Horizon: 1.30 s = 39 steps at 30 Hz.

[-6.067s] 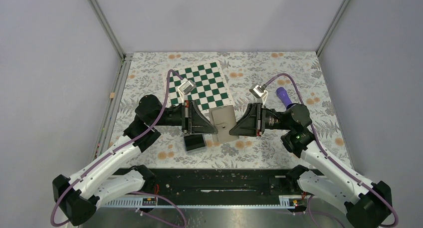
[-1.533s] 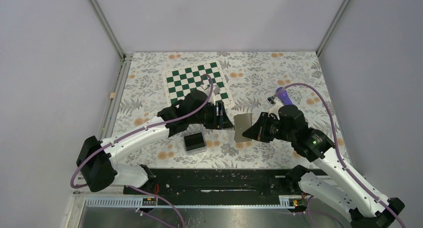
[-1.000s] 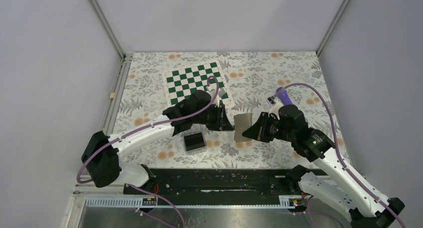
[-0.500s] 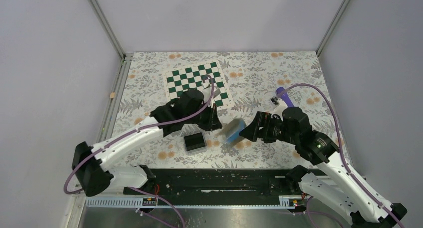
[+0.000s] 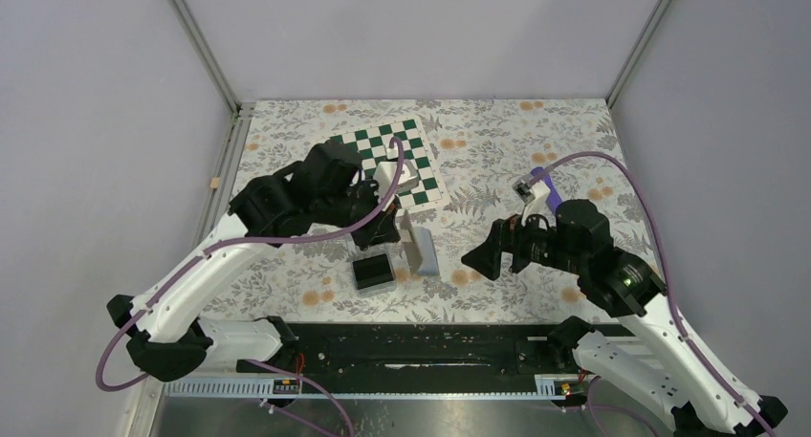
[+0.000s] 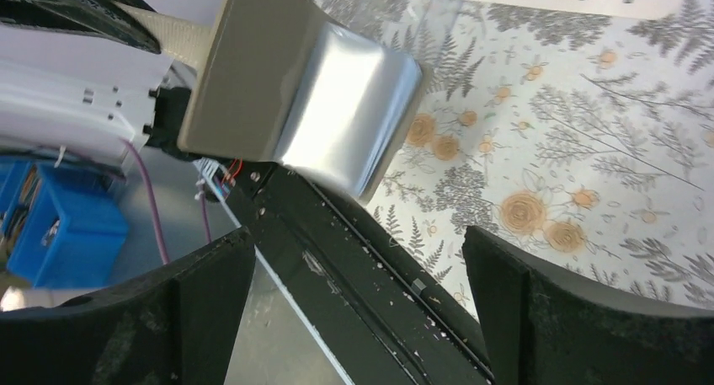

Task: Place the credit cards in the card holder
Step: Open the card holder.

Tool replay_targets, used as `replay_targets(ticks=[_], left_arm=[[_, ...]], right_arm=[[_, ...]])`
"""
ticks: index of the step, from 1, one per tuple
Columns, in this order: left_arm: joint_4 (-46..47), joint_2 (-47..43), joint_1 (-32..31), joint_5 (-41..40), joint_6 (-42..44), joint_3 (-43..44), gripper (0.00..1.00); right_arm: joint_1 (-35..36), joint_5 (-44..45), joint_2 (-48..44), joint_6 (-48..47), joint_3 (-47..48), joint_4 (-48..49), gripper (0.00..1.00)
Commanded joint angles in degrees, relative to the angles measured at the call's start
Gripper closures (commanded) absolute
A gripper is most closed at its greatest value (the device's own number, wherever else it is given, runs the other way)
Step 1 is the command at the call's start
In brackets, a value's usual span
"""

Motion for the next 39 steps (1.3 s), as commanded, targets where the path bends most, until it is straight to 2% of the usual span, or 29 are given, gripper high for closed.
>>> replay_targets(ticks=[1,7,11,19,26,31,35,39], left_arm=[[-10.79,3.54,0.10,8.60,4.93,8.14,1.00],[-14.76,7.17,0.04,19.40,3.99,10.79,1.00],[-14.73,7.48,-0.50,20.85,4.30,11.28,1.00],[-14.49,5.89,-0.84,24.21,5.98,12.41,1.00],[-14.48,4.20,-0.91,23.16,6.42,12.23,1.00],[-13.94,1.28,-0.88,21.40,10.22,12.16,1.00],[-13.64,-0.69,-0.86,22.06,13.16,11.98,1.00],[-13.65,-2.58,-0.93,22.48,16.99,11.35,1.00]], right_arm=[[0.58,-10.46,3.48,-4.64,2.42,6.42,0.01],[1.72,-15.10,6.20,-6.47,4.44,10.52,0.01],[4.11,-16.90,7.73,-6.43,4.72,13.48,0.00],[10.44,-13.07,11.68,-8.96,5.39,16.30,0.01],[10.86,-15.51,10.75,-11.06,3.01,25.96,0.00],[10.86,-16.31,6.85,-18.03,-1.61,31.62,0.01],[10.85,-18.82,5.52,-22.61,-2.64,31.94,0.01],[10.82,-21.62,7.93,-28.16,-0.64,30.26,0.01]])
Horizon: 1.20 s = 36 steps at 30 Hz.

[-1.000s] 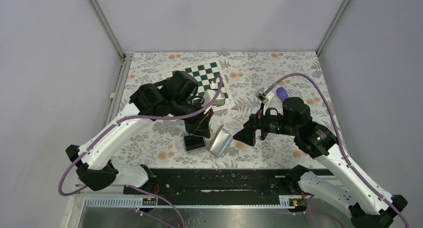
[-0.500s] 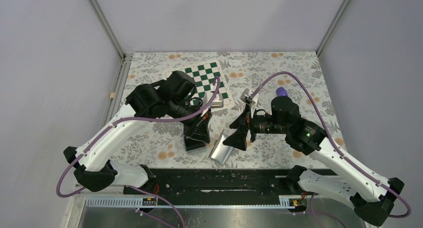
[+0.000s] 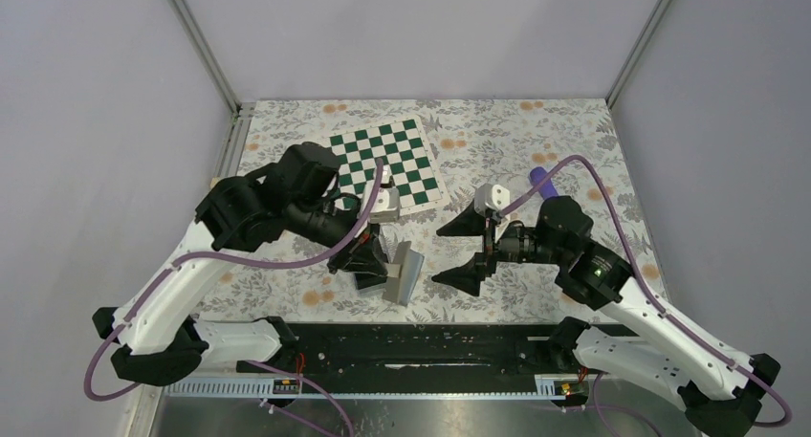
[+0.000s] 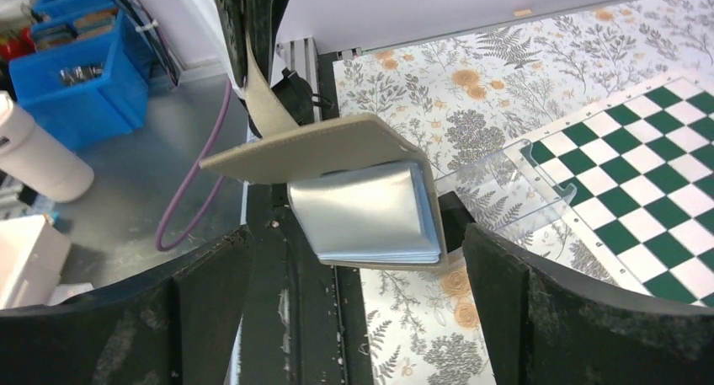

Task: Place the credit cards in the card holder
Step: Open the card holder.

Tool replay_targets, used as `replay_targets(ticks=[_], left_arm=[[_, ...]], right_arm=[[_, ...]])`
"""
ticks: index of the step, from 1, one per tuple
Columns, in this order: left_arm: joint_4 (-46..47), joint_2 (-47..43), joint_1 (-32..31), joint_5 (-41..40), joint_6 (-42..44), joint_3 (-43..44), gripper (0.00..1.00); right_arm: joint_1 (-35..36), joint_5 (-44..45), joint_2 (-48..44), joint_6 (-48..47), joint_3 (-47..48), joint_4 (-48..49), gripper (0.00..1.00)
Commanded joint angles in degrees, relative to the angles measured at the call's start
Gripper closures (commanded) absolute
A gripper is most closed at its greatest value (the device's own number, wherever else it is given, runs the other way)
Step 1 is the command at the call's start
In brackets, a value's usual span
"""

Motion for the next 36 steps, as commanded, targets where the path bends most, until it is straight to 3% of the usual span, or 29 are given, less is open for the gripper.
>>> replay_targets(ticks=[1,6,12,17,23,28,31,34,36], left_arm=[[1.98,-2.86,-0.18,1.33,6.75,1.51,1.00],[1.99,-5.31,-0.18,3.52,12.38,0.27,1.00],[1.99,-7.16,-0.21,5.27,14.55,-0.68,1.00],[3.62,-8.25,-0.20,6.51,13.81,-1.92,1.00],[5.43,-9.66,-0.23,6.59,12.81,-3.14,1.00],[6.95,-10.66,-0.21,5.98,11.65,-3.69,1.00],[9.47,-11.79,-0.23,4.92,10.07,-4.59,1.00],[11.77,-12.84,-0.20,3.65,8.84,-5.69,1.00],[12.90,-13.25,-0.19,2.80,8.33,-6.09,1.00]], right_arm=[[0.51,-4.82,2.59,-8.42,2.56,2.18,0.01],[0.44,-10.97,6.80,-10.88,5.34,3.95,0.01],[0.52,-16.21,11.39,-6.38,6.46,15.01,0.04],[1.42,-21.04,16.35,4.88,6.82,27.15,0.34],[6.26,-17.64,18.93,1.94,7.58,26.77,0.25],[7.22,-19.32,19.15,4.82,6.60,30.42,0.27],[7.36,-20.52,18.79,5.95,6.08,29.51,0.39],[7.38,-21.01,17.72,7.19,4.95,29.12,0.65],[7.47,-20.37,16.52,7.43,3.67,29.12,0.76]])
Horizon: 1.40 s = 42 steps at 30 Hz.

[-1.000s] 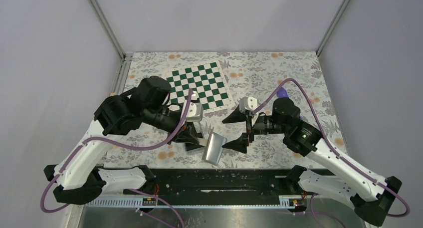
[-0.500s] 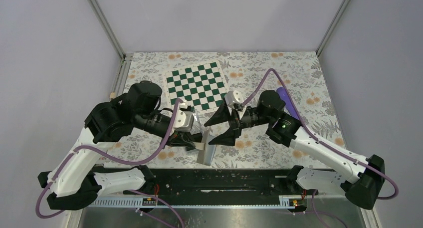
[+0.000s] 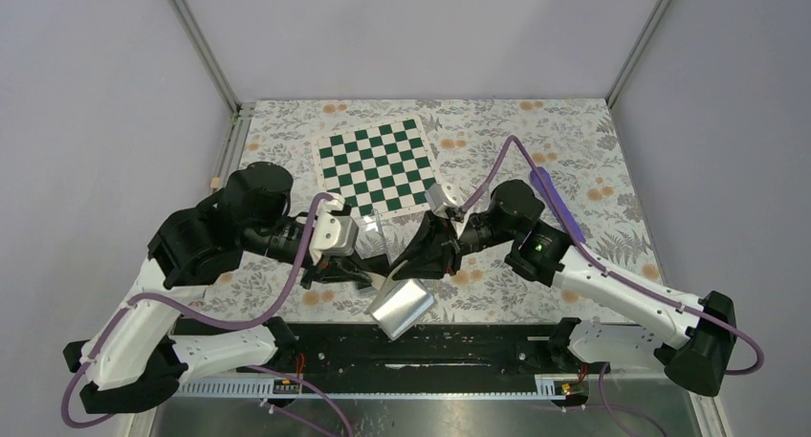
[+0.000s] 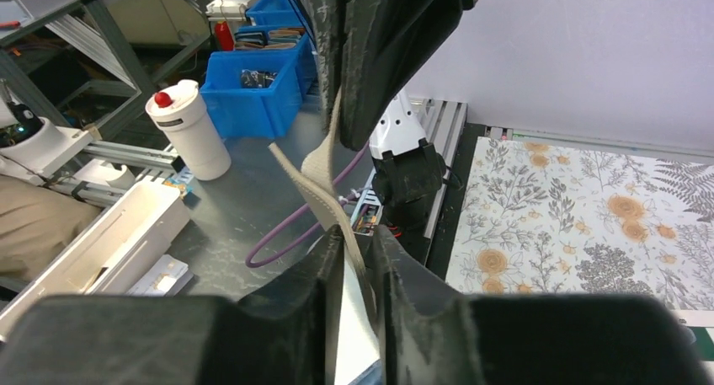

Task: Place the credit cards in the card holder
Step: Open the card holder.

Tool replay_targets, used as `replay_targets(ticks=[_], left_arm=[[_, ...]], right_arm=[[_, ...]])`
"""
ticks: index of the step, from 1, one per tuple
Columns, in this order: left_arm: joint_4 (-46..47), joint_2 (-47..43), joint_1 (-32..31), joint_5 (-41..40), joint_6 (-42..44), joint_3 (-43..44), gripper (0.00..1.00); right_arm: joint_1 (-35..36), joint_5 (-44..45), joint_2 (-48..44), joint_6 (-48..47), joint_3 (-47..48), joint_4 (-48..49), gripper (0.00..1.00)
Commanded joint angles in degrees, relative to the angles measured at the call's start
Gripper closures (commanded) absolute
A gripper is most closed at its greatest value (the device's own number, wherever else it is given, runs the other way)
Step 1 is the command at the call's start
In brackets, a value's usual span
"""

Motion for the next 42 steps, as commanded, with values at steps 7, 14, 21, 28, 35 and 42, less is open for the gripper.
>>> replay_targets(ticks=[7,14,21,28,35,42], left_arm=[[10.57,-1.39,-0.20,-4.22,-4.77,-0.49,0.99],[25.88,-5.08,0.05,-21.60,-21.09,-9.52,0.07],[39.96,-7.69,1.79,-20.48,-36.65,-20.12,0.04],[52.73,-7.78,5.86,-12.61,-46.84,-29.19,0.03],[71.38,-9.48,7.71,-6.97,-51.02,-41.90,0.04],[74.26,-8.71,7.86,-4.66,-48.86,-46.44,0.09]], right_arm=[[0.67,2.51,-6.55,-0.19,-3.02,-1.01,1.00],[0.56,17.02,-11.71,2.97,-2.65,-9.53,1.00],[-2.16,31.44,-15.14,11.37,-1.80,-22.19,1.00],[-12.88,21.71,-14.92,28.57,-5.86,-19.07,1.00],[-13.67,19.97,-16.88,33.48,-7.48,-17.06,1.00],[-14.12,20.13,-18.36,34.96,-7.59,-16.99,1.00]])
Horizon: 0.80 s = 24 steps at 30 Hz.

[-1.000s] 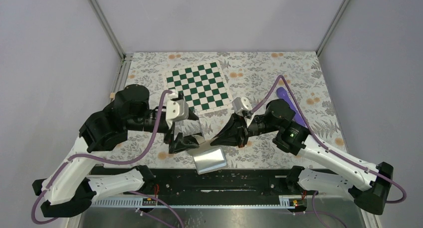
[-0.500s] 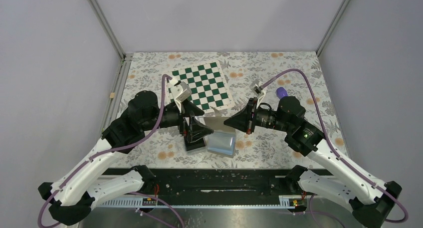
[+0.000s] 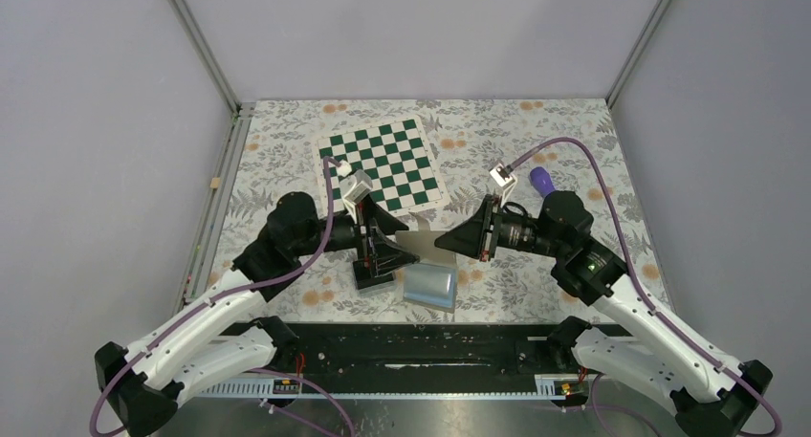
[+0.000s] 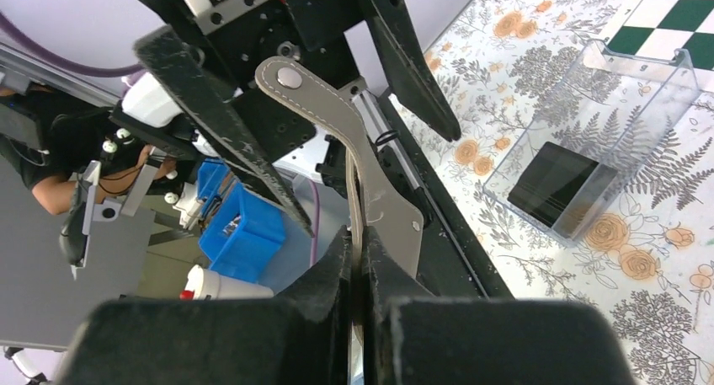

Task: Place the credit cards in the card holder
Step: Open the card holder.

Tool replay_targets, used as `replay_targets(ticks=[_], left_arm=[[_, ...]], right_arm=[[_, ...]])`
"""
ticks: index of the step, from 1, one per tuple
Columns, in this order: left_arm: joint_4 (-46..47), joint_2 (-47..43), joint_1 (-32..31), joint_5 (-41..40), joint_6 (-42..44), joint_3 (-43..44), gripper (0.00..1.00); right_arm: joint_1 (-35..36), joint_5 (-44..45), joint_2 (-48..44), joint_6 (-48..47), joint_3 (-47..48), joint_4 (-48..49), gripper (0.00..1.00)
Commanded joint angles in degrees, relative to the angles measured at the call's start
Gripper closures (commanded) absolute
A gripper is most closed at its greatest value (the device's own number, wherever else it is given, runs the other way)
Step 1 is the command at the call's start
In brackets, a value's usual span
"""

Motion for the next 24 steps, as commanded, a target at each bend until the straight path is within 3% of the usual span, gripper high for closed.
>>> replay_targets(ticks=[1,3,5,8,9,10,14,16,18,20,21,24], left_arm=[[10.48,-0.33,0.38,5.46,-0.92,-2.14,0.12],[15.21,0.01,0.39,7.84,-3.86,-3.54,0.25],[20.11,-0.01,0.40,9.41,-6.31,-4.71,0.46],[20.34,-0.36,0.34,10.07,-6.32,-4.43,0.99],[18.00,-0.71,0.37,9.45,-5.39,-3.73,1.00],[16.16,-0.99,0.40,9.00,-4.41,-3.12,1.00],[13.04,-1.77,0.37,7.82,-3.96,-1.55,1.00],[13.47,-1.76,0.37,8.13,-5.04,-0.96,1.00],[13.91,-1.33,0.36,8.61,-5.70,-0.34,1.00],[14.05,-0.72,0.39,9.37,-6.22,0.31,1.00],[14.23,-0.42,0.37,9.58,-6.42,0.49,1.00],[13.35,0.15,0.37,10.30,-6.56,0.71,0.97]], right_arm=[[-0.54,-1.57,-0.72,2.94,0.22,4.02,1.00],[-0.60,-1.95,-0.17,3.45,0.09,4.33,1.00],[-0.54,-1.93,0.34,3.48,-0.25,4.32,1.00],[-0.57,-1.26,0.31,3.50,-0.98,4.68,1.00],[-0.55,-1.33,0.28,3.09,-1.21,4.78,0.99],[-0.57,-1.41,0.14,2.66,-1.46,4.76,0.91],[-0.57,-4.61,0.61,-0.12,-2.44,4.38,0.52],[-0.50,-7.62,1.60,-0.55,-2.98,5.57,0.44],[-0.47,-9.87,3.05,-0.08,-3.42,7.23,0.43],[-0.46,-11.25,4.45,0.61,-3.48,8.68,0.46],[-0.49,-11.63,4.92,0.86,-3.48,9.37,0.55],[-0.45,-10.33,5.30,0.66,-3.07,9.13,0.98]])
